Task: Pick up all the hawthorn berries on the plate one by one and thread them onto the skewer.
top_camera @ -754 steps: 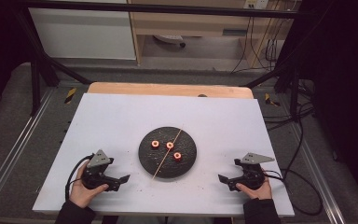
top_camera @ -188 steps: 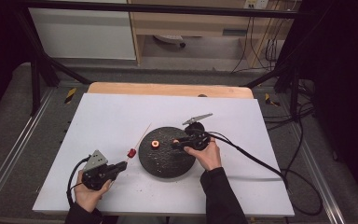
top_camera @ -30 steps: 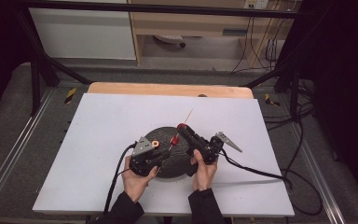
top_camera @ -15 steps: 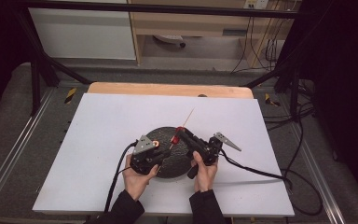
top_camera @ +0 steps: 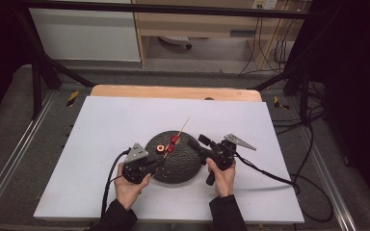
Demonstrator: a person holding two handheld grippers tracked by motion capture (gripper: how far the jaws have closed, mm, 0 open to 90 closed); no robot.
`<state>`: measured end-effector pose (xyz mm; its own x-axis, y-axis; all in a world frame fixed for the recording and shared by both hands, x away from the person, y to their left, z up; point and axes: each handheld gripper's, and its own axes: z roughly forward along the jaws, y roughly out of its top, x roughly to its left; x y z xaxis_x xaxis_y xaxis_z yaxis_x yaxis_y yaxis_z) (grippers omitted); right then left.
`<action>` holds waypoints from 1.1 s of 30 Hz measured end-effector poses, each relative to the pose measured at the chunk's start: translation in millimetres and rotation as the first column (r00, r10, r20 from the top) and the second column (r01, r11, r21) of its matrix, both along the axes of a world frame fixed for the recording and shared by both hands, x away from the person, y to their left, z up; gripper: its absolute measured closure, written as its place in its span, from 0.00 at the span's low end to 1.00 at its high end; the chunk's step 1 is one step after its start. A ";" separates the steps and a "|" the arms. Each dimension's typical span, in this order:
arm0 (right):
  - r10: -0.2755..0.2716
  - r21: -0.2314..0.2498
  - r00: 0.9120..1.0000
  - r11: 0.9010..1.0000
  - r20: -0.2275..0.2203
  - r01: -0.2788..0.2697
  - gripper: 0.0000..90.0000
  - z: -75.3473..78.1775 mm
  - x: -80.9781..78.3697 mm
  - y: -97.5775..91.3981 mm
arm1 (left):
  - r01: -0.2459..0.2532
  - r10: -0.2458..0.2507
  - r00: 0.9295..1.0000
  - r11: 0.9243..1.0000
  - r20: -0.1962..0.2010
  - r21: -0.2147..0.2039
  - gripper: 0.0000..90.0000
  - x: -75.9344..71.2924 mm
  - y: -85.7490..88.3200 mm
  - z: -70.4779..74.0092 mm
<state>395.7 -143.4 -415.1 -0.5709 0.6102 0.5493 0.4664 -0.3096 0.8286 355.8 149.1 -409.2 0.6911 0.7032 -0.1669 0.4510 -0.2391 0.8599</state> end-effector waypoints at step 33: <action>0.161 -0.523 0.970 0.820 -0.182 -0.234 0.02 11.3 6.9 11.7 | -0.078 0.081 0.996 0.993 -0.028 0.089 0.98 -27.1 102.1 -25.4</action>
